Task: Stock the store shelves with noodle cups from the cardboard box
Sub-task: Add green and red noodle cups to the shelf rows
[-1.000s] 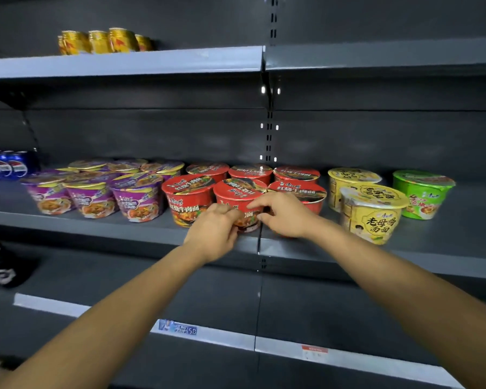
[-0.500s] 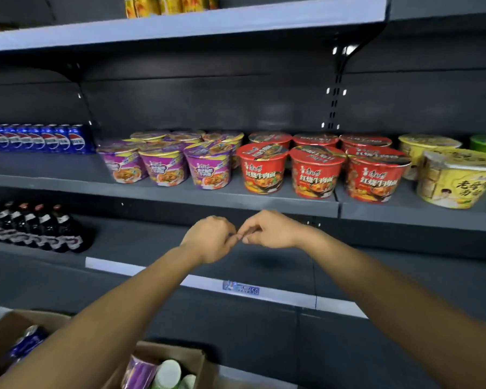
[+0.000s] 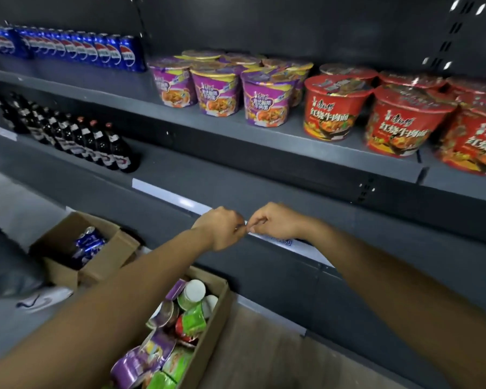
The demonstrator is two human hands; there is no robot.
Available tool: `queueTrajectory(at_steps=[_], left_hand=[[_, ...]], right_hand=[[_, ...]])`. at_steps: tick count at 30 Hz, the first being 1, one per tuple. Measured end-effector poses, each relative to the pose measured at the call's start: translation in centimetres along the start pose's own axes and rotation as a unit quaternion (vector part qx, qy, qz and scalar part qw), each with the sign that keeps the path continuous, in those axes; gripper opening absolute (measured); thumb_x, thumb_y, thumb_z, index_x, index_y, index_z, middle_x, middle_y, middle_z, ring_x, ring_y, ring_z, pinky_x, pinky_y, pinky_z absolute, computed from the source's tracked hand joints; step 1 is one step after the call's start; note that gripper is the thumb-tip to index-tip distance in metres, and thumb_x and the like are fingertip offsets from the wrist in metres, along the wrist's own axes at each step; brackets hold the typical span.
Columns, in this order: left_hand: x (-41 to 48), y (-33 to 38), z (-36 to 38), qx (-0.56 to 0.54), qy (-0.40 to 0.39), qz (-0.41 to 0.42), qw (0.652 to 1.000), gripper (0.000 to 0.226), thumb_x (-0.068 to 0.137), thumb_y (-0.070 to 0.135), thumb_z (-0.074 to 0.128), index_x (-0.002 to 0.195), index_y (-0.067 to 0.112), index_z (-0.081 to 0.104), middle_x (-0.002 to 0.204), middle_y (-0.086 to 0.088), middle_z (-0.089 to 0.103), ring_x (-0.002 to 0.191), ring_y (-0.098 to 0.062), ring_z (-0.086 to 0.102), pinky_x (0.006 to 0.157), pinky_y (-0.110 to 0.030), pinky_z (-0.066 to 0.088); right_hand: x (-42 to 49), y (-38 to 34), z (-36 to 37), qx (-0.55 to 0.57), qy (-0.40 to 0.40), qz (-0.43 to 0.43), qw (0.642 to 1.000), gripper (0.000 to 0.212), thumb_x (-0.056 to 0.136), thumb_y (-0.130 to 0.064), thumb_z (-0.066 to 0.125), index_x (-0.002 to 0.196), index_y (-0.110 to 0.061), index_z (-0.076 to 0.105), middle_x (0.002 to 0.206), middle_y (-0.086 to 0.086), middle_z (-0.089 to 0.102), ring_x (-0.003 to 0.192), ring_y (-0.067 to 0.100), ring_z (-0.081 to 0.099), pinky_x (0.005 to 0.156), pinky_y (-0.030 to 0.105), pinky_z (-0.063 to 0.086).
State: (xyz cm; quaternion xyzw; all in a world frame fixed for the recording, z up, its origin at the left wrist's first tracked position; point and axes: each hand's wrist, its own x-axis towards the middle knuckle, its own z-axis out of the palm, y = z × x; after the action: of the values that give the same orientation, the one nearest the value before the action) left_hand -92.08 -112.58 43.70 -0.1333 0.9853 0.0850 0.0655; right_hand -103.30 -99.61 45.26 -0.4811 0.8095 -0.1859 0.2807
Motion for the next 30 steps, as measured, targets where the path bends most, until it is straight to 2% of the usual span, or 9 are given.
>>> queueTrajectory(at_steps=[2, 4, 8, 15, 20, 25, 28, 30], left_hand=[[-0.4, -0.5, 1.2, -0.006, -0.019, -0.017, 1.0, 0.035, 0.095, 0.04, 0.043, 0.099, 0.013, 0.065, 0.104, -0.009, 0.067, 0.097, -0.029, 0.059, 0.083, -0.036, 0.048], [-0.9, -1.1, 2.5, -0.016, -0.03, -0.037, 0.999, 0.032, 0.095, 0.041, 0.045, 0.103, 0.016, 0.064, 0.107, -0.007, 0.065, 0.101, -0.028, 0.059, 0.081, -0.032, 0.046], [-2.2, -2.7, 5.5, -0.027, -0.041, -0.054, 0.997, 0.031, 0.095, 0.041, 0.046, 0.106, 0.02, 0.066, 0.109, -0.006, 0.066, 0.106, -0.027, 0.058, 0.085, -0.034, 0.048], [-5.1, -8.0, 11.6, -0.053, -0.078, -0.086, 0.992, 0.025, 0.092, 0.036, 0.047, 0.105, 0.027, 0.067, 0.114, -0.005, 0.066, 0.111, -0.026, 0.057, 0.089, -0.034, 0.047], [-8.2, -13.8, 16.9, -0.071, -0.128, -0.118, 0.982, 0.028, 0.093, 0.039, 0.048, 0.113, 0.027, 0.063, 0.118, -0.006, 0.063, 0.113, -0.026, 0.056, 0.092, -0.033, 0.045], [-13.2, -20.9, 23.5, -0.099, -0.185, -0.149, 0.966, 0.043, 0.092, 0.042, 0.042, 0.126, 0.022, 0.059, 0.131, -0.007, 0.057, 0.121, -0.026, 0.052, 0.096, -0.028, 0.038], [-16.1, -24.9, 28.6, -0.124, -0.209, -0.198, 0.95, 0.042, 0.093, 0.035, 0.051, 0.132, 0.023, 0.052, 0.137, -0.004, 0.053, 0.126, -0.023, 0.049, 0.1, -0.027, 0.037], [-17.5, -26.9, 31.7, -0.125, -0.232, -0.226, 0.938, 0.043, 0.092, 0.035, 0.052, 0.134, 0.021, 0.05, 0.138, -0.006, 0.051, 0.126, -0.024, 0.048, 0.099, -0.027, 0.039]], right_hand=[[0.8, 0.6, 1.5, 0.019, -0.01, -0.003, 1.0, 0.015, 0.089, -0.028, 0.063, 0.1, -0.023, 0.072, 0.1, -0.005, 0.071, 0.093, 0.011, 0.063, 0.086, 0.027, 0.049], [1.4, 0.9, 3.1, 0.033, -0.028, -0.006, 0.999, 0.016, 0.089, -0.026, 0.063, 0.1, -0.022, 0.073, 0.098, -0.006, 0.07, 0.093, 0.01, 0.062, 0.086, 0.025, 0.048], [2.4, 1.3, 6.6, 0.048, -0.068, -0.005, 0.997, 0.016, 0.09, -0.024, 0.061, 0.101, -0.02, 0.072, 0.088, -0.01, 0.067, 0.09, 0.008, 0.061, 0.083, 0.024, 0.047], [5.2, 0.2, 13.9, 0.077, -0.13, 0.009, 0.989, 0.022, 0.091, -0.019, 0.06, 0.11, -0.012, 0.071, 0.108, 0.001, 0.069, 0.1, 0.011, 0.062, 0.089, 0.023, 0.046], [8.8, -0.9, 21.7, 0.074, -0.165, 0.036, 0.983, 0.021, 0.09, -0.019, 0.06, 0.108, -0.015, 0.071, 0.109, 0.001, 0.07, 0.1, 0.009, 0.062, 0.083, 0.017, 0.044], [12.3, -1.9, 31.3, 0.072, -0.216, 0.063, 0.972, 0.023, 0.093, -0.018, 0.055, 0.106, -0.009, 0.071, 0.107, 0.007, 0.07, 0.104, 0.018, 0.062, 0.09, 0.031, 0.048], [14.3, -1.6, 38.1, 0.098, -0.209, 0.105, 0.967, 0.023, 0.091, -0.019, 0.057, 0.103, -0.006, 0.071, 0.107, 0.011, 0.07, 0.105, 0.021, 0.062, 0.091, 0.036, 0.048], [15.4, -1.1, 42.4, 0.111, -0.216, 0.136, 0.96, 0.023, 0.09, -0.02, 0.058, 0.097, -0.004, 0.071, 0.101, 0.013, 0.07, 0.099, 0.021, 0.063, 0.089, 0.038, 0.049]])
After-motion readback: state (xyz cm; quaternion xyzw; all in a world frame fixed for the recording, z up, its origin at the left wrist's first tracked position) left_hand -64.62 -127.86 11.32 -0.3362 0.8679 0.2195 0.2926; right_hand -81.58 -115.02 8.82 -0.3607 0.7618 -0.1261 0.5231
